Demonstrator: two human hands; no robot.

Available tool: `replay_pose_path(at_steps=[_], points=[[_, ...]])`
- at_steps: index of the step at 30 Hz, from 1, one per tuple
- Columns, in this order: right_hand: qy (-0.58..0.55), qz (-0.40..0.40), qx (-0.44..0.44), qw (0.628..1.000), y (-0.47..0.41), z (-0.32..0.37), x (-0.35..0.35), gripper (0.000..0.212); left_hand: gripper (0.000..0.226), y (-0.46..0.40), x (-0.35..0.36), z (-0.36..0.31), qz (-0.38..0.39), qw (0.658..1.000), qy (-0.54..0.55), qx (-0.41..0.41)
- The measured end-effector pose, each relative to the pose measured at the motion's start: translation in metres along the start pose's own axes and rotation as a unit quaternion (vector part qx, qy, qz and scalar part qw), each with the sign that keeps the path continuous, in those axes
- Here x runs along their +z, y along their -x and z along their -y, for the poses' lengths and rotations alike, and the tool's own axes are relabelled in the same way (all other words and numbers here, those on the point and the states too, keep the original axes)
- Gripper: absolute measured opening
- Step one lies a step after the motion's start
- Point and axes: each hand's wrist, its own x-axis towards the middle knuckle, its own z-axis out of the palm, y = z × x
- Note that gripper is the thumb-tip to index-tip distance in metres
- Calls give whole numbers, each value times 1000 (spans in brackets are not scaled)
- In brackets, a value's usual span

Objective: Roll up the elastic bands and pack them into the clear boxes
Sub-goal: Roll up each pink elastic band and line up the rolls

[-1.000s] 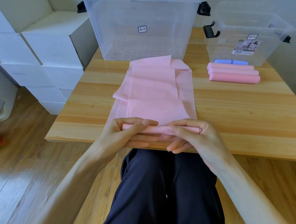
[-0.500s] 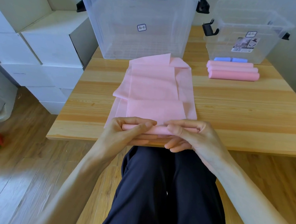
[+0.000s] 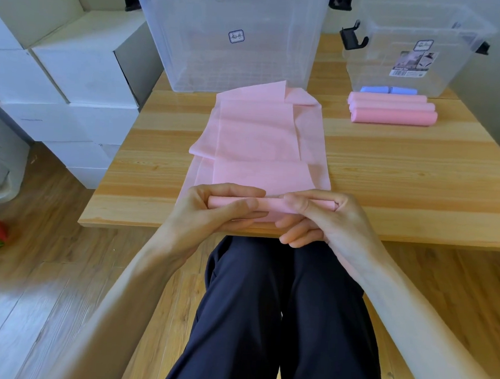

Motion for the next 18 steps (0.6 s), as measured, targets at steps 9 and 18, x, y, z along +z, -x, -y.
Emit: replay_pose_path(at_steps=[9, 18], points=[[-1, -3, -12, 1000, 1, 0, 2, 20, 32, 3, 4, 0, -23, 999, 20, 21], [6, -17, -26, 1000, 2, -3, 3, 19, 20, 6, 4, 5, -36, 998, 6, 44]])
